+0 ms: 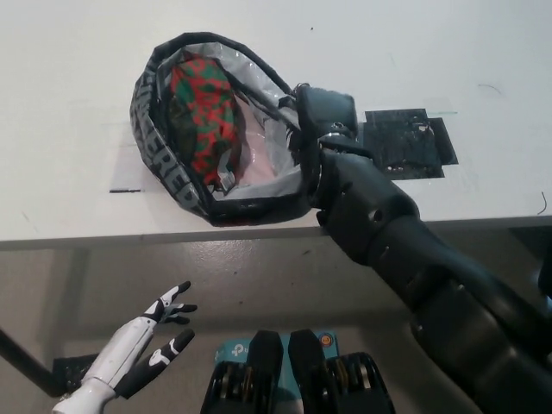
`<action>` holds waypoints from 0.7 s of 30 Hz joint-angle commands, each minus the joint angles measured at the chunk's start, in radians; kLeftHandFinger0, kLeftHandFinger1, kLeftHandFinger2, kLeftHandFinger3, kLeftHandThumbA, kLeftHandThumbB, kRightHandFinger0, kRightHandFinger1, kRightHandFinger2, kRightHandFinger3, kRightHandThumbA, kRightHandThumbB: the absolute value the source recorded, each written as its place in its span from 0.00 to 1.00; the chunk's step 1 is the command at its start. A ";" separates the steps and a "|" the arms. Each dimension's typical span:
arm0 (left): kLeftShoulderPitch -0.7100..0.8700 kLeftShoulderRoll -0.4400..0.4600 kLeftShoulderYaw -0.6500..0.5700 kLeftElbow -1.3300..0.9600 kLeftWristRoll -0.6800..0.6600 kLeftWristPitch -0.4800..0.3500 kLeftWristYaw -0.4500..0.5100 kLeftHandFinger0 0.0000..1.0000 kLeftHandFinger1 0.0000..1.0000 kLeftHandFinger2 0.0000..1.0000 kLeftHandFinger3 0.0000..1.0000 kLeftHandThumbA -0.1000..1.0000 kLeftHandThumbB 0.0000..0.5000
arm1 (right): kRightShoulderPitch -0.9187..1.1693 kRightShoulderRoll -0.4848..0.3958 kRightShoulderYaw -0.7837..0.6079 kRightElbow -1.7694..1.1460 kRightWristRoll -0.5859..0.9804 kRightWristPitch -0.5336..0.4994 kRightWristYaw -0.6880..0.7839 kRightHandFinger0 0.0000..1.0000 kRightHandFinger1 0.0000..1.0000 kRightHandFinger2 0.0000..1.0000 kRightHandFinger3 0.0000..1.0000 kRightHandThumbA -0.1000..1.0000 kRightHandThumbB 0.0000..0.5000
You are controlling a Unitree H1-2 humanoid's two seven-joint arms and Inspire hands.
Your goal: The robot uses its right hand to pick up a bag of coffee beans and puts it in the black plastic bag, then the robot grabs the top of the bag and lifts it.
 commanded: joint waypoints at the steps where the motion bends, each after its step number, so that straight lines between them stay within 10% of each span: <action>1: -0.018 0.018 -0.003 -0.016 0.008 -0.001 -0.009 0.89 0.74 0.80 1.00 1.00 0.28 | -0.052 -0.025 -0.108 -0.060 0.029 -0.102 -0.222 0.00 0.00 0.01 0.59 0.04 0.24; 9: -0.034 0.016 -0.006 -0.016 0.006 0.013 -0.015 0.88 0.74 0.82 1.00 1.00 0.30 | -0.057 -0.025 -0.264 -0.136 0.106 -0.167 -0.185 0.00 0.00 0.00 0.22 0.33 0.31; 16: -0.041 0.016 -0.009 -0.009 0.012 0.003 -0.007 0.88 0.73 0.79 1.00 1.00 0.34 | -0.064 -0.013 -0.494 -0.238 0.330 -0.133 -0.002 0.00 0.00 0.02 0.07 0.32 0.23; 21: -0.044 0.018 -0.012 -0.010 0.019 0.004 -0.006 0.87 0.73 0.79 1.00 1.00 0.34 | -0.106 0.017 -0.804 -0.246 0.635 -0.058 0.093 0.00 0.09 0.40 0.13 0.22 0.22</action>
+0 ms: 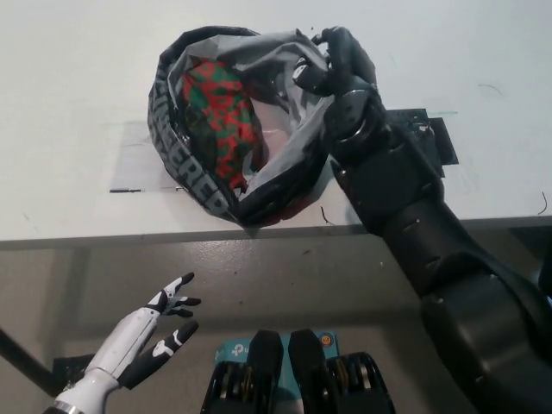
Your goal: The robot uses its right hand to pick up a bag of coffee beans and puts it in the black plastic bag, then the robot grabs the top of the bag and lifts it.
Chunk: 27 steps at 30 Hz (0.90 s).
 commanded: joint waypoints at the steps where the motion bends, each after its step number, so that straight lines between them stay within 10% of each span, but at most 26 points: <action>1: -0.017 0.019 -0.005 -0.010 0.016 -0.003 -0.008 0.87 0.73 0.79 1.00 1.00 0.34 | -0.118 0.023 -0.332 -0.075 0.432 0.050 0.171 0.00 0.09 0.40 0.13 0.22 0.22; 7: -0.022 0.019 -0.004 -0.008 0.017 -0.005 -0.003 0.85 0.71 0.77 1.00 1.00 0.34 | -0.170 0.022 -0.520 -0.026 0.589 0.118 0.256 0.00 0.02 0.50 0.54 0.36 0.09; 27: -0.033 0.021 -0.008 -0.006 0.022 -0.010 -0.001 0.85 0.72 0.79 1.00 1.00 0.24 | -0.344 0.081 -0.747 -0.043 0.782 0.159 0.195 0.00 0.09 0.58 0.74 0.38 0.01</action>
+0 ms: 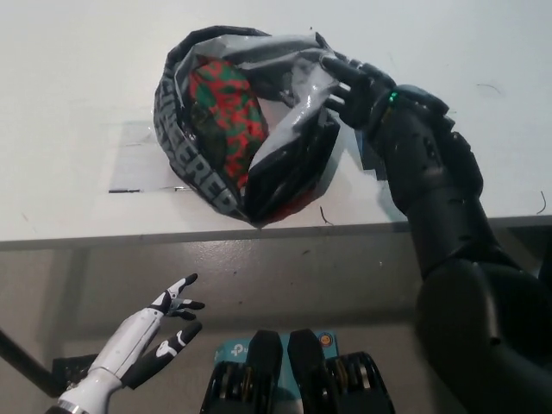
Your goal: The robot uses its right hand to pick up a bag of coffee beans and puts it in the black plastic bag, then the robot grabs the top of the bag and lifts it.
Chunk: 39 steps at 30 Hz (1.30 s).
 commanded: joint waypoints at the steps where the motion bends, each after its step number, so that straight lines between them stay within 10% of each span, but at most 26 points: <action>1: -0.027 0.021 0.003 -0.014 0.019 -0.014 0.001 0.84 0.71 0.78 1.00 1.00 0.24 | -0.297 0.059 -0.079 -0.062 0.282 0.038 0.051 0.00 0.08 0.57 0.73 0.38 0.00; 39: -0.038 0.019 -0.018 -0.007 0.024 0.011 -0.022 0.88 0.73 0.78 1.00 1.00 0.27 | -0.385 0.070 -0.047 -0.129 0.484 0.038 -0.033 0.00 0.07 0.58 0.72 0.42 0.00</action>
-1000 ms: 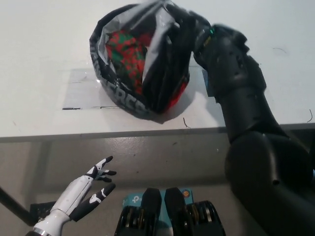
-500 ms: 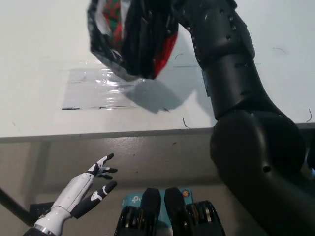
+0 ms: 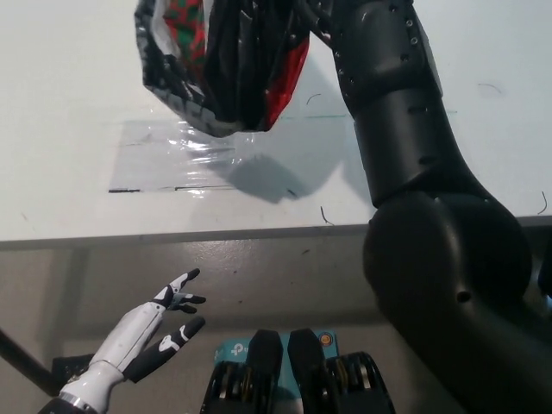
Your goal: The robot uses its right hand to pick up a bag of coffee beans and puts it in the black plastic bag, then the robot grabs the top of the bag and lifts it.
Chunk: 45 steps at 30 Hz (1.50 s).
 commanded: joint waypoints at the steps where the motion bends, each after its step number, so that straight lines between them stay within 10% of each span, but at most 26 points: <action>1: -0.014 0.013 -0.012 -0.016 0.009 0.007 -0.020 0.88 0.73 0.77 1.00 1.00 0.27 | -0.110 -0.011 -0.008 -0.042 0.087 -0.002 0.013 0.00 0.07 0.58 0.73 0.42 0.00; 28: -0.048 -0.036 -0.093 0.017 0.036 0.014 -0.025 0.88 0.78 0.84 1.00 1.00 0.41 | -0.139 0.061 0.015 0.172 0.084 -0.142 0.049 0.00 0.06 0.58 0.75 0.29 0.00; 45: -0.059 -0.038 -0.117 -0.003 0.051 0.032 -0.033 0.88 0.80 0.87 1.00 1.00 0.40 | -0.088 0.056 0.094 0.371 -0.009 -0.297 0.092 0.00 0.00 0.45 0.60 0.44 0.00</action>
